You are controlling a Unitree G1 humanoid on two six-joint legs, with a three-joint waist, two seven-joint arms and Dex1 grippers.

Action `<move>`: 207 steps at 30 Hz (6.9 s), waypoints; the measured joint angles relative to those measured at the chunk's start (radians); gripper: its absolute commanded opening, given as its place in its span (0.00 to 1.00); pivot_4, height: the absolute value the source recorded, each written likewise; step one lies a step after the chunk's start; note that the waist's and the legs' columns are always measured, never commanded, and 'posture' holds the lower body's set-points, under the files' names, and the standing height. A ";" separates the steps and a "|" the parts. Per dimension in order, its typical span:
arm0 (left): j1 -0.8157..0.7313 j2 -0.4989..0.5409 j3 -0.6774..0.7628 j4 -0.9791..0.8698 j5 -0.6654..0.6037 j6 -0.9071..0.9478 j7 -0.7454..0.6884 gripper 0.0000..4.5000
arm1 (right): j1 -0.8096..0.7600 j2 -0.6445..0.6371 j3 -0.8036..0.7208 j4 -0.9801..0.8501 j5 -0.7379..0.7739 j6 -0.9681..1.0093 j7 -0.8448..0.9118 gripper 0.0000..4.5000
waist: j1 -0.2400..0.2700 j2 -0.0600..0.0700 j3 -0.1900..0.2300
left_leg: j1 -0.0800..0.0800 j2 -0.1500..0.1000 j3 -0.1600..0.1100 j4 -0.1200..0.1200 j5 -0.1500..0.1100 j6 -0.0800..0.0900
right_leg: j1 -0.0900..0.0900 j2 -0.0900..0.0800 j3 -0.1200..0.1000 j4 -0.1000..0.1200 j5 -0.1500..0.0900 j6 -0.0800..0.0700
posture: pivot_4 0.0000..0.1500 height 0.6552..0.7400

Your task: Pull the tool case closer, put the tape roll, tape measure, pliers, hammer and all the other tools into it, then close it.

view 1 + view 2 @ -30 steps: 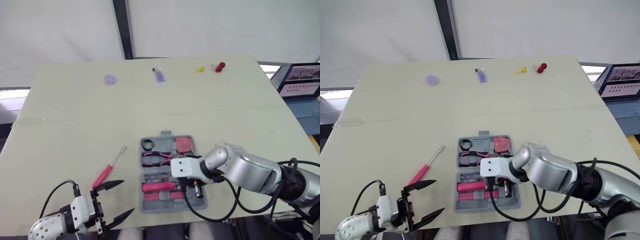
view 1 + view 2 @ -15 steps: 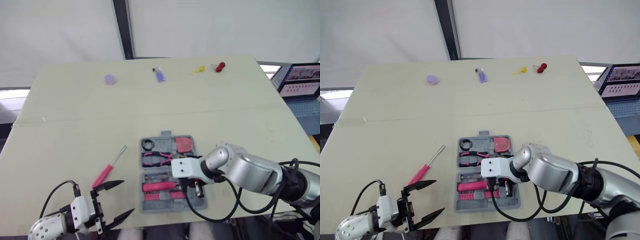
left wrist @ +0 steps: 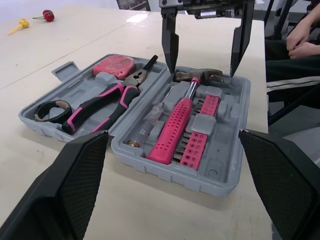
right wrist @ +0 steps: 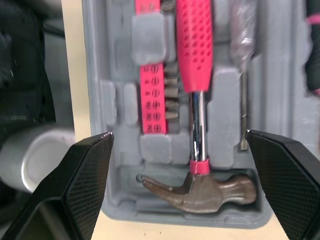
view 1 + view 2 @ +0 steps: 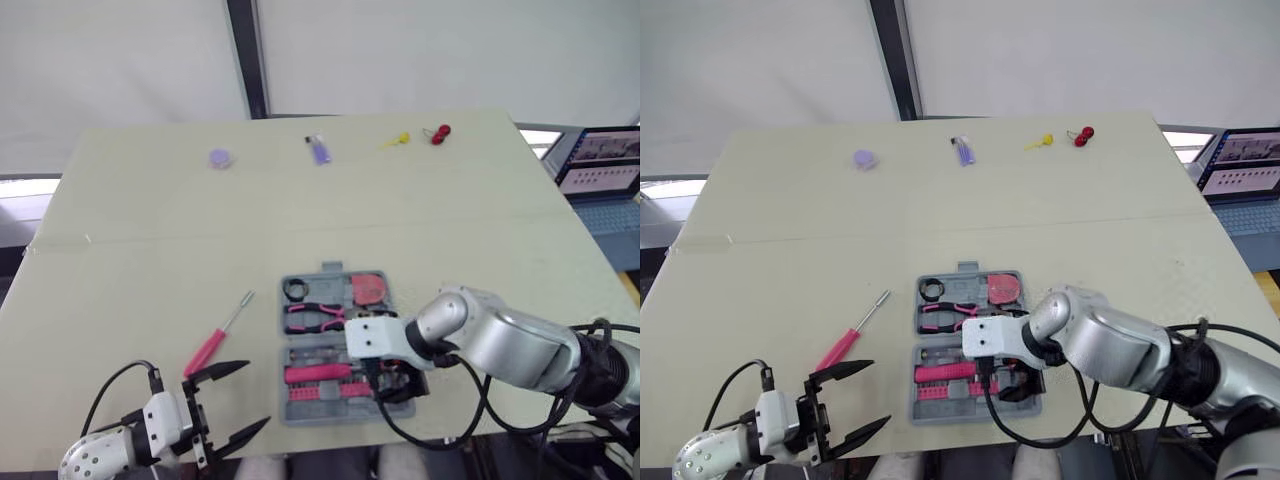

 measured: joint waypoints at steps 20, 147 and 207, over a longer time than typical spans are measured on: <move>-0.063 0.016 -0.011 0.001 0.002 0.006 -0.002 1.00 | 0.413 0.217 -0.316 0.361 -0.004 -0.735 0.019 0.01 | 0.001 -0.005 -0.003 | 0.002 0.000 0.001 0.000 0.000 0.000 | 0.002 0.000 -0.001 0.000 0.000 0.000 | 1.00 1.00; -0.165 -0.025 0.125 0.096 0.135 0.533 0.380 1.00 | 0.341 0.032 -0.784 0.216 0.397 -0.461 0.077 0.99 | 0.024 -0.001 -0.002 | 0.018 0.002 0.007 -0.004 -0.005 0.002 | 0.014 -0.001 -0.003 -0.003 0.000 -0.001 | 1.00 1.00; -0.376 0.166 0.051 0.139 0.146 0.598 0.219 0.16 | 0.445 -0.091 -0.784 0.138 0.431 -0.469 0.145 1.00 | 0.027 -0.003 0.000 | 0.016 0.002 0.007 -0.004 -0.004 0.002 | 0.013 -0.001 -0.004 -0.003 0.000 -0.001 | 1.00 1.00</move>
